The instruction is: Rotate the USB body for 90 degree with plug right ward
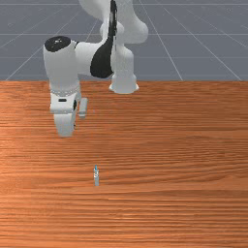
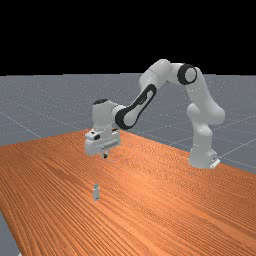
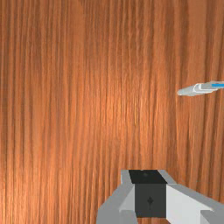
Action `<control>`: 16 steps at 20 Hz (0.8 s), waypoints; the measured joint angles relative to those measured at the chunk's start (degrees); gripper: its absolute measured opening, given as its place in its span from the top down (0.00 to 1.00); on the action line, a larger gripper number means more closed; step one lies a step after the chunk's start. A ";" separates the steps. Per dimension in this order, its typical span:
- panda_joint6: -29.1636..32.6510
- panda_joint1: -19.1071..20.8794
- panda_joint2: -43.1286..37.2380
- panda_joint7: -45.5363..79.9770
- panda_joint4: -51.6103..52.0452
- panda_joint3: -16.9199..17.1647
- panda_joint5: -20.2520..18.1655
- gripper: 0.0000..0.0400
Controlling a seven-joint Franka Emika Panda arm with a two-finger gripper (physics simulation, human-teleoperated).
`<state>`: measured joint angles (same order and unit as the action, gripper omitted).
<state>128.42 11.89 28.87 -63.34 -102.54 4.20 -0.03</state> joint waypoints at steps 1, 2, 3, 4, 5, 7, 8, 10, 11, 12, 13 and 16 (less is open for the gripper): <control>1.20 0.09 1.24 0.05 0.02 0.06 -0.01 1.00; 2.17 0.10 2.67 0.09 0.19 0.07 -0.02 1.00; 3.37 0.11 4.05 0.11 0.26 0.06 -0.08 1.00; 5.01 0.16 5.16 0.07 -0.06 -0.01 -0.21 1.00; 7.76 0.32 5.63 -0.15 -1.29 -0.19 -0.53 1.00; 7.92 0.25 7.83 0.01 -0.18 -0.13 -0.44 1.00; 8.50 0.26 8.85 0.03 0.10 -0.15 -0.46 1.00; 9.33 0.26 10.51 0.07 0.58 -0.17 -0.50 1.00; 8.83 0.29 11.69 0.15 2.19 -0.26 -0.61 1.00; 7.32 0.21 13.41 0.39 5.35 -0.33 -0.65 1.00; 4.94 0.06 15.52 0.70 9.40 -0.35 -0.61 1.00; -1.86 -0.32 21.93 1.48 21.68 -0.47 -0.55 1.00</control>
<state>126.56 11.58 50.80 -61.86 -80.86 3.73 -0.58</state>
